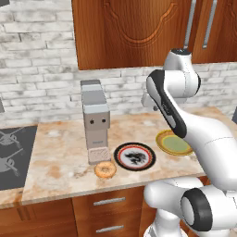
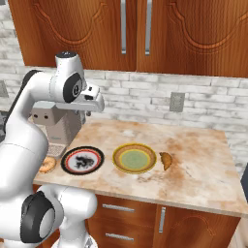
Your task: Place the pastries on the plates.
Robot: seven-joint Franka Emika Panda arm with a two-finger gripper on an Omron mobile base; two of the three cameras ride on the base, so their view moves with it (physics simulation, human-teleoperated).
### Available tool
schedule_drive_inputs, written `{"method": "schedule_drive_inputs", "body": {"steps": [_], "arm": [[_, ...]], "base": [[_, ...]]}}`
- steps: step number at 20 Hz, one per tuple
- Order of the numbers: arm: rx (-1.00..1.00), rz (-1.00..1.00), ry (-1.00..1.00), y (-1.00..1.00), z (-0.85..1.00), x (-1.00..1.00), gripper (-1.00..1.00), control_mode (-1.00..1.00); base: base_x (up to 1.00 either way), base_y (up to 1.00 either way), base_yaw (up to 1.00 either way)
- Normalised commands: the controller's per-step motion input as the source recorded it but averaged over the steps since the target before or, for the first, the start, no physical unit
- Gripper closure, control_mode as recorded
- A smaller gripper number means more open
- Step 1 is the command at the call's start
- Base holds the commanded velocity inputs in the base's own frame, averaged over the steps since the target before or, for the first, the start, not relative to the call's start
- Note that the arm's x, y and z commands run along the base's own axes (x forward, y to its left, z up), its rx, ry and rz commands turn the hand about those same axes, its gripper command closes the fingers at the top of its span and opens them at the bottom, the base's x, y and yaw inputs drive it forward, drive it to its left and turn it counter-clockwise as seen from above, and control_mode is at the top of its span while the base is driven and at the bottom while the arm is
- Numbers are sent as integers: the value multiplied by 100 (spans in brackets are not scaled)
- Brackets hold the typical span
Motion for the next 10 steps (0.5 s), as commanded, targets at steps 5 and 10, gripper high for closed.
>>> {"method": "schedule_drive_inputs", "body": {"steps": [5, 10], "arm": [[0, 0, 0, 0, -2, -7, -100, -100], [0, 1, 0, 58, -22, -49, -100, -100]], "base": [[0, 0, 0], [0, 0, 0]]}}
